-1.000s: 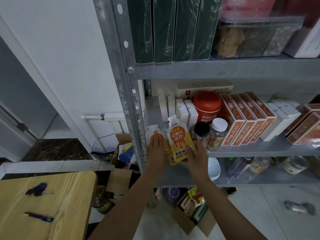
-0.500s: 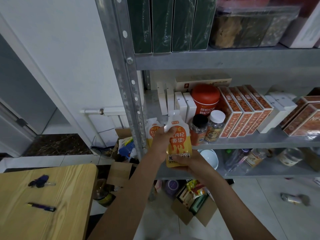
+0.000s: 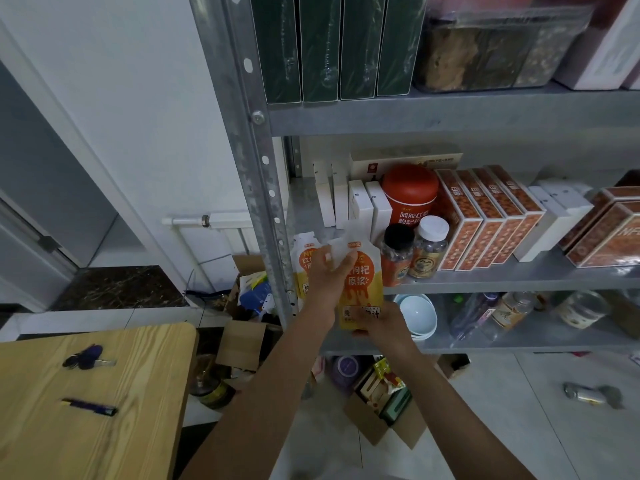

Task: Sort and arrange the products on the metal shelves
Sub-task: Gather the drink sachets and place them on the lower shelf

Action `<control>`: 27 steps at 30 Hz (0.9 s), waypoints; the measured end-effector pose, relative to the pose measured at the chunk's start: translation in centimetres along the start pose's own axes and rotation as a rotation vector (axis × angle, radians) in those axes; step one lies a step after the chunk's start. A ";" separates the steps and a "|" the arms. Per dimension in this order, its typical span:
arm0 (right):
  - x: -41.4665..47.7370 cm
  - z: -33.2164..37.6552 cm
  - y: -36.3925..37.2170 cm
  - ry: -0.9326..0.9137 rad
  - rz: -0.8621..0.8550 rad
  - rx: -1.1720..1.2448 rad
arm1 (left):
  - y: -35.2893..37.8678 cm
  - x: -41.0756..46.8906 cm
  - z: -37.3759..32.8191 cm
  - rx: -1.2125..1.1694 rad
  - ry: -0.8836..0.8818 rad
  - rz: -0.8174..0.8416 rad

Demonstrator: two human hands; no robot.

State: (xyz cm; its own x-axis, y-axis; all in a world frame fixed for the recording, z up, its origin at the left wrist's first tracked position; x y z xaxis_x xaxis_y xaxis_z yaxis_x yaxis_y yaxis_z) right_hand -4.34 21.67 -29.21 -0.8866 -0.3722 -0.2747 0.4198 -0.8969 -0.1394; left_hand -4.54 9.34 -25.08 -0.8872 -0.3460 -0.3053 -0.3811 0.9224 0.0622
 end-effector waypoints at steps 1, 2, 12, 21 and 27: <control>-0.1 0.4 -0.1 -0.058 -0.049 -0.154 | 0.3 -0.2 0.1 0.015 -0.009 0.019; -0.2 0.9 0.0 -0.125 -0.089 -0.351 | 0.8 -0.5 0.1 0.026 -0.009 0.064; -1.2 2.5 0.9 -0.291 0.015 -0.124 | -0.6 -1.2 0.1 -0.136 -0.089 -0.020; -0.6 0.2 -1.1 0.051 0.238 0.276 | -0.3 -1.7 -0.9 -0.107 -0.050 0.154; -1.3 -0.1 -1.1 0.080 0.177 0.268 | -0.1 -1.8 0.6 -0.185 -0.074 0.145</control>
State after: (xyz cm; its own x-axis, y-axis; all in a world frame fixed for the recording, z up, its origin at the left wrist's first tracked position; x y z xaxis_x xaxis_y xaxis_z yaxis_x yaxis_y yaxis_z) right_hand -3.68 23.18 -28.75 -0.7817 -0.5180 -0.3472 0.4908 -0.8546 0.1699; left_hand -2.79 9.94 -25.12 -0.9174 -0.1926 -0.3484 -0.2984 0.9120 0.2816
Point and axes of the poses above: each hand's wrist, its own x-axis towards the middle knuckle, its own y-axis out of the palm, z = x × y, the point moved 6 cm from there along x, towards the middle knuckle, and after that the axes turned 6 degrees about z, right-handed, at the moved point
